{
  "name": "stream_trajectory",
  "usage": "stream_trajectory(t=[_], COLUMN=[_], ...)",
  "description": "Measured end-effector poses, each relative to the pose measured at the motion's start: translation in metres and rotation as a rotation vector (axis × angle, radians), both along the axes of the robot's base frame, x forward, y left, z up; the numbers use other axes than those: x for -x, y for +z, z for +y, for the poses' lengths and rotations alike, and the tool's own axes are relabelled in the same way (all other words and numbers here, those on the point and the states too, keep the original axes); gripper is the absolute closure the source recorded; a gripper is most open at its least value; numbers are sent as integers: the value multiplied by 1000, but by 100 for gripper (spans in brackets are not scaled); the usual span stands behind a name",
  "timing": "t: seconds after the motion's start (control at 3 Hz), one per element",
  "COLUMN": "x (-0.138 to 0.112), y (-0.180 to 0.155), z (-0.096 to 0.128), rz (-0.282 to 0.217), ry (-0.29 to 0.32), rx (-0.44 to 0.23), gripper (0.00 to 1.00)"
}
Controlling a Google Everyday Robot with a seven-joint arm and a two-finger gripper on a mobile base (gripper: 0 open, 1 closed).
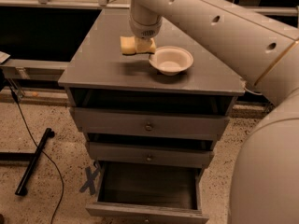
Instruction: Place sponge into bottom drawer
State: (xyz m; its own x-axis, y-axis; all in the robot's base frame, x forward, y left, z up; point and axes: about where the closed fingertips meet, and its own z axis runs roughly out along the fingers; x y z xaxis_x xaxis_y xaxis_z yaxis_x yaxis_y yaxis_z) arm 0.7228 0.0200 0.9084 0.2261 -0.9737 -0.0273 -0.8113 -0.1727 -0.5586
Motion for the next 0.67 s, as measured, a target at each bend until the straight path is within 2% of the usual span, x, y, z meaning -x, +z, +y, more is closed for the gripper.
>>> stream_trajectory(t=[0.33,0.67], x=[16,43], y=[12,37], z=[-8,-17], rz=[-22,-75], ry=[24,72], rx=[-63,-117], gripper=[100,100])
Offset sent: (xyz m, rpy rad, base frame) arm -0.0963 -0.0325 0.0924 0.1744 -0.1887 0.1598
